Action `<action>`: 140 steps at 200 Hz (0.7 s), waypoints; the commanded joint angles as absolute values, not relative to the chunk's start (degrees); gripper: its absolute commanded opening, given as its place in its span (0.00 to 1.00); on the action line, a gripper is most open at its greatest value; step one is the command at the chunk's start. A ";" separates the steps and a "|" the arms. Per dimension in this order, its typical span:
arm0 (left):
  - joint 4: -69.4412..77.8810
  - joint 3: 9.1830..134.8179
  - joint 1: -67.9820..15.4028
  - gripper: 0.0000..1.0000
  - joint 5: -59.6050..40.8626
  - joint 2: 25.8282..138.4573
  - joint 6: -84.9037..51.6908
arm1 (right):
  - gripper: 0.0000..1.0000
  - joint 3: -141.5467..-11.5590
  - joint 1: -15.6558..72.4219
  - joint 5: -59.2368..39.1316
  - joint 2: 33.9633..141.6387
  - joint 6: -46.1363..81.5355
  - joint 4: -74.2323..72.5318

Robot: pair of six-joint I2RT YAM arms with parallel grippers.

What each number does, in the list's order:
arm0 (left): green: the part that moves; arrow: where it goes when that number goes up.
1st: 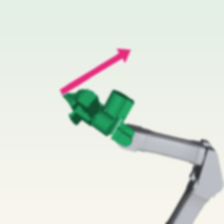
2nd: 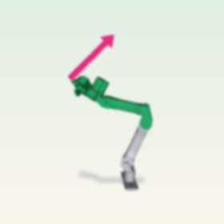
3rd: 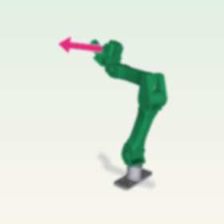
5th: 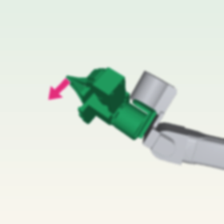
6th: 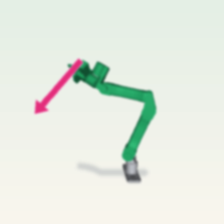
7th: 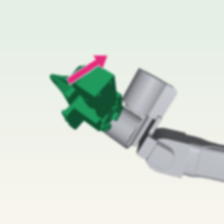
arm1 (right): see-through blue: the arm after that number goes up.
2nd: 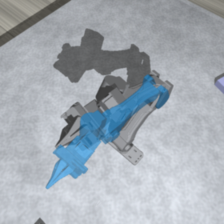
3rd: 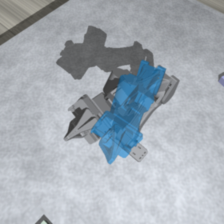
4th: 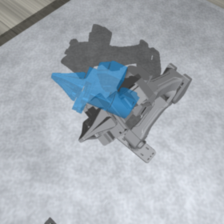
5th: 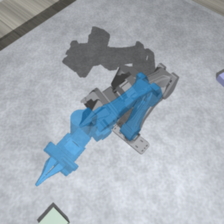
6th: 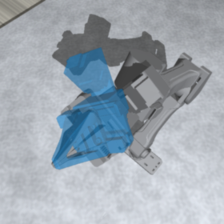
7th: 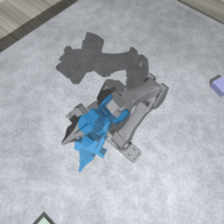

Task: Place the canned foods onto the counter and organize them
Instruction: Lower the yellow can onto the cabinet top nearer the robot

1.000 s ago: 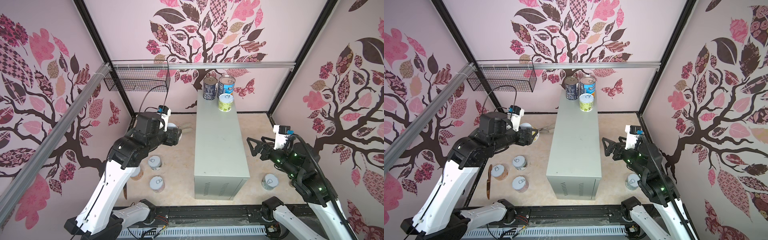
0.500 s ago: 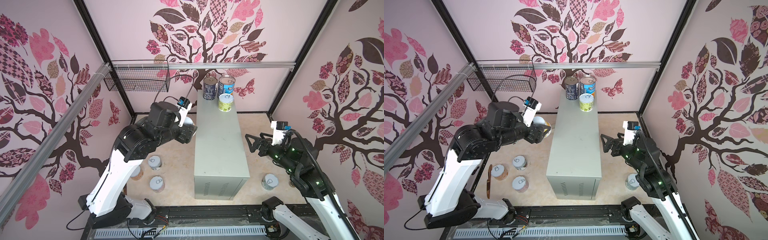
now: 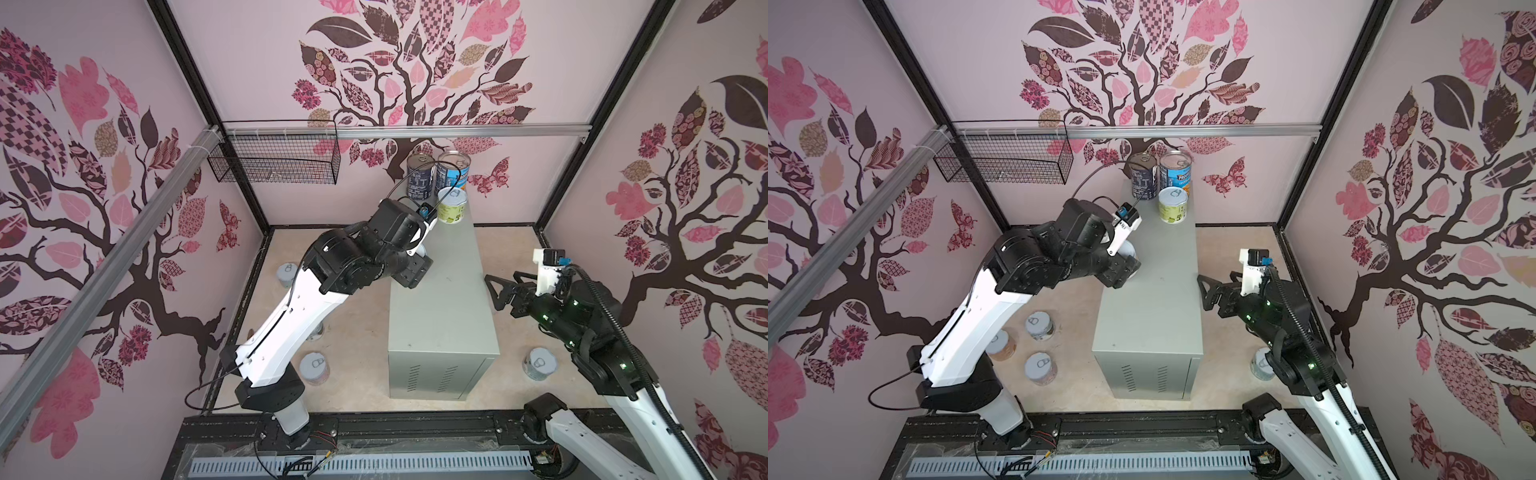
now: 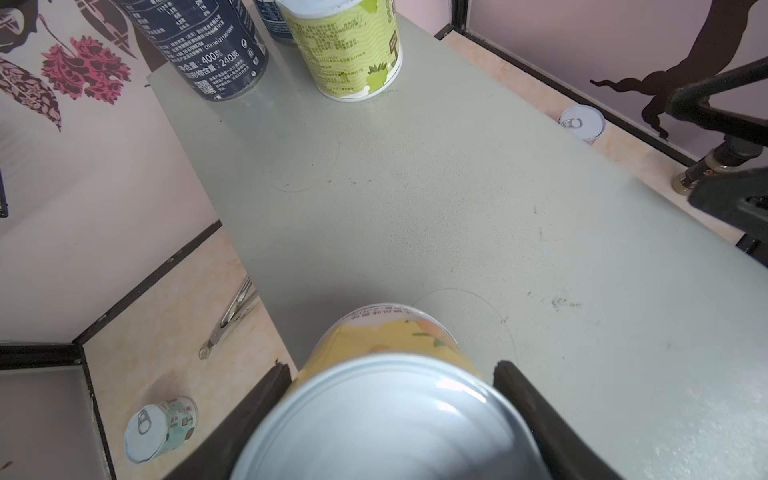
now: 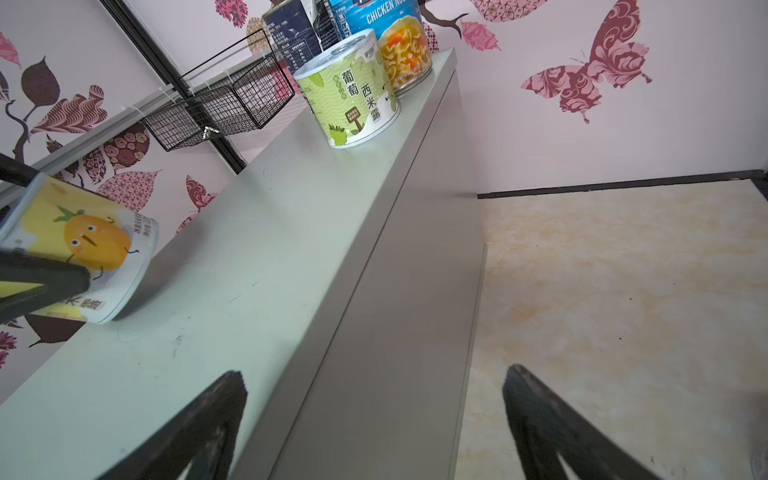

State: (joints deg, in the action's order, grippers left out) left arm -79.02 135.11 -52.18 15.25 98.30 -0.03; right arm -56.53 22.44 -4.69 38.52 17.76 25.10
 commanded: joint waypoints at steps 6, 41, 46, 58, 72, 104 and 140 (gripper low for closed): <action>-76.26 138.14 -52.47 0.64 15.89 99.07 0.35 | 1.00 -56.73 23.59 -3.01 37.66 17.04 23.56; -74.82 138.15 -52.47 0.78 14.78 101.34 0.77 | 1.00 -56.44 25.06 -1.38 37.28 16.26 23.64; -74.77 138.12 -52.47 0.81 14.77 101.76 0.81 | 1.00 -56.36 25.20 -1.18 37.07 16.17 23.64; -74.70 138.24 -52.47 0.86 14.83 102.45 0.88 | 1.00 -56.17 25.35 -0.90 36.71 15.97 23.66; -74.27 138.31 -52.47 0.89 14.64 102.93 0.95 | 1.00 -55.91 25.34 -0.69 36.31 15.86 23.64; -74.05 140.33 -52.43 0.95 15.07 103.71 1.23 | 1.00 -55.81 25.40 -0.46 35.73 15.82 23.91; -72.22 142.24 -52.47 0.98 14.78 101.48 0.88 | 1.00 -55.81 25.40 -0.27 35.51 15.73 24.17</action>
